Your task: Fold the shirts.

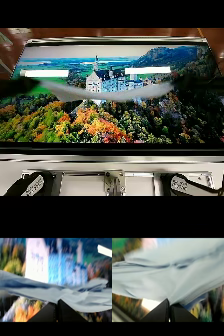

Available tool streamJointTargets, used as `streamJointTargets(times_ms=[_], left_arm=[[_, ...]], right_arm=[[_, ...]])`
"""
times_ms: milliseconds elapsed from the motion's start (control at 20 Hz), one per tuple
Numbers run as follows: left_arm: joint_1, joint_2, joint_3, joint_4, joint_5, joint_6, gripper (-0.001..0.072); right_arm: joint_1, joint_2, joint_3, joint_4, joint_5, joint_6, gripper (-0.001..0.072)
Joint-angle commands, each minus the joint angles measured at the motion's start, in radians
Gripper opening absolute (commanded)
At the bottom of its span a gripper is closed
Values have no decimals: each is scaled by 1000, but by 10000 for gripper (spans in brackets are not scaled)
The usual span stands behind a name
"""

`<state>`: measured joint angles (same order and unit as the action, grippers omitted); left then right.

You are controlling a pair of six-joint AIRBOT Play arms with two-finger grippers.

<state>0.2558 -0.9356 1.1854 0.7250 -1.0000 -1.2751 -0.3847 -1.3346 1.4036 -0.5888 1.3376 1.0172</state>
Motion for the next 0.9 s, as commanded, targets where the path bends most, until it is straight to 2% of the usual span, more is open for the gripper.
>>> streamJointTargets(times_ms=[0,100,150,250,400,550,700,850], left_arm=[[1,77,503,0,54,6,37],[1,95,747,4,57,0,37],[1,109,840,29,56,-34,37],[1,155,921,106,54,-109,37],[1,251,908,275,-21,-189,37],[1,309,891,408,-225,-223,37],[1,320,870,443,-388,-222,37],[1,320,793,444,-468,-222,37]], right_arm=[[1,238,330,-15,-169,-12,65],[1,363,460,-143,-303,70,65],[1,426,491,-217,-360,126,65],[1,538,506,-341,-388,214,66],[1,659,506,-516,-271,322,66],[1,725,506,-588,-126,333,66],[1,739,506,-599,-7,341,66],[1,703,505,-602,124,342,66]])
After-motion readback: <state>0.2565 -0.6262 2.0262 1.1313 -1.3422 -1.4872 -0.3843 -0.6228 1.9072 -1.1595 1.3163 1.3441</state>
